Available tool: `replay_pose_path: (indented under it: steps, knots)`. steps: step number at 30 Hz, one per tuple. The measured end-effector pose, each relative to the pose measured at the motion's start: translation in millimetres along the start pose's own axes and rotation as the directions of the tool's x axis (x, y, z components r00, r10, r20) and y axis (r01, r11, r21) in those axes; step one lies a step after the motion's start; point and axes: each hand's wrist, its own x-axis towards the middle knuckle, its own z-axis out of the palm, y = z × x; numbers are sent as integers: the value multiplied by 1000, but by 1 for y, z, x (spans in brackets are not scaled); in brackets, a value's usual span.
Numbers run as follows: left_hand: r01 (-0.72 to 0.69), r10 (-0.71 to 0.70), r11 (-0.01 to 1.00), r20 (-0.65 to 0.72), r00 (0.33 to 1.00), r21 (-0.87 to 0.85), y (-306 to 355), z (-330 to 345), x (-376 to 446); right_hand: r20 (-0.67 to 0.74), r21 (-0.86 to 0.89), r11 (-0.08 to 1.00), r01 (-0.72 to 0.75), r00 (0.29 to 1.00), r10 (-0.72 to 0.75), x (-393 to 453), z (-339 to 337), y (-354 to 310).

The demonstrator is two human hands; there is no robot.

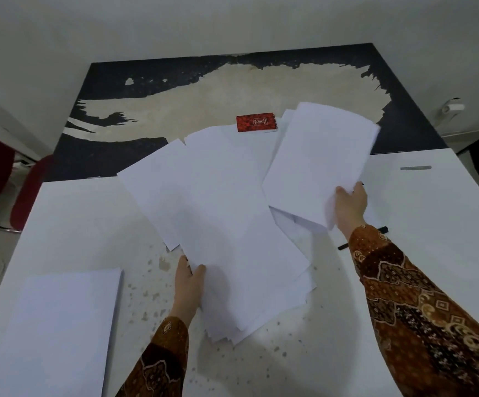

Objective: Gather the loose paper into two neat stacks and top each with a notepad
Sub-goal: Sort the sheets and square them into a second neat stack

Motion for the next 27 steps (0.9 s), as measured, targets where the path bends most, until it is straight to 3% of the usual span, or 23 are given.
replay_pose_path:
  steps: [2,4,6,9,13,16,20,22,27]
  knots:
    - [-6,6,1000,-3,1000,-8,1,1,-2,-65,112,993,-40,997,47,4,-12,5]
    - [-9,9,1000,1,1000,-6,2,1,-3,-32,164,983,-78,996,85,1,-21,13]
    - [-8,8,1000,10,1000,-6,0,0,-2,106,114,986,-124,988,112,-6,-25,24]
    - [3,-2,1000,22,1000,-13,-1,0,-1,375,-88,986,-140,913,163,-18,-27,42]
    - [61,-58,994,30,998,-91,4,0,-2,579,-290,950,116,812,77,-44,-19,56]
    - [150,-149,975,16,989,-162,12,3,-3,678,-329,906,266,734,30,-66,-11,55]
    - [72,-73,992,-6,997,-102,16,10,0,733,-386,820,423,680,-6,-79,2,58]
    - [34,-36,999,-47,998,-41,16,11,5,706,-387,810,441,707,-47,-76,6,55]
    - [16,-12,999,-80,997,42,17,12,18,441,-320,883,343,879,-181,-34,16,25]
